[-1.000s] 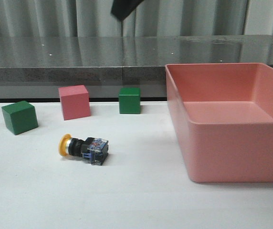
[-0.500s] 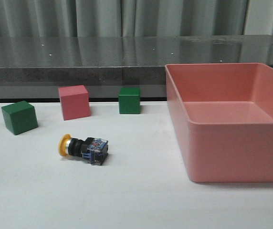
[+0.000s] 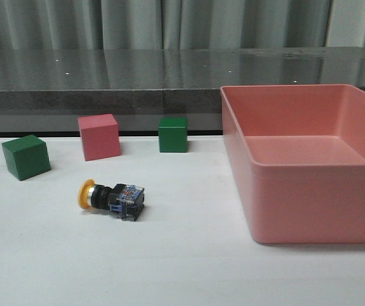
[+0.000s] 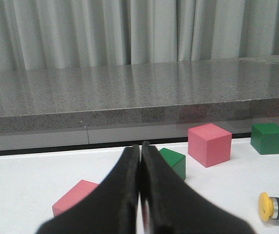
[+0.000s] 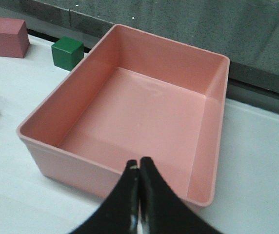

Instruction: Place and stand button with both arms

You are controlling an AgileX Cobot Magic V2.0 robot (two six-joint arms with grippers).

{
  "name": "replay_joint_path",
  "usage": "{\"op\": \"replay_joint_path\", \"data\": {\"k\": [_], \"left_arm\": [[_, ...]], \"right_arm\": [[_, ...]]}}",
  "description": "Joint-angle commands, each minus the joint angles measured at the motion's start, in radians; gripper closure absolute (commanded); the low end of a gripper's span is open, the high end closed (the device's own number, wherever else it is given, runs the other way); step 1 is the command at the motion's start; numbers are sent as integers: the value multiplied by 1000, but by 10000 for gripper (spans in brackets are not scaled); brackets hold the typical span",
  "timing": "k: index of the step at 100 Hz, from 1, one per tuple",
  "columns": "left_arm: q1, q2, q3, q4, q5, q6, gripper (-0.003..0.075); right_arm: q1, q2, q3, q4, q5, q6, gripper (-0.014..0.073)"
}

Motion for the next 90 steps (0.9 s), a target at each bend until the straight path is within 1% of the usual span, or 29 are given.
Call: {"op": "replay_joint_path", "data": {"k": [1, 6, 14, 55, 62, 73, 81, 90], "left_arm": [[0, -30, 46, 2, -79, -5, 740], [0, -30, 46, 2, -79, -5, 740], [0, -30, 46, 2, -79, -5, 740], [0, -30, 46, 2, -79, -5, 740], [0, -30, 46, 2, -79, -5, 740], [0, -30, 46, 2, -79, -5, 740], [0, -30, 46, 2, -79, -5, 740], [0, -30, 46, 2, -79, -5, 740]], "right_arm": [[-6, -73, -14, 42, -9, 5, 655], [-6, -109, -14, 48, 32, 4, 655], [-6, -147, -14, 47, 59, 4, 655], [-2, -157, -13, 46, 55, 2, 655], [6, -168, 10, 32, 11, 2, 655], [5, -223, 89, -8, -124, 7, 655], [5, -272, 159, -56, -238, 58, 655], [5, -334, 232, -93, -313, 132, 655]]}}
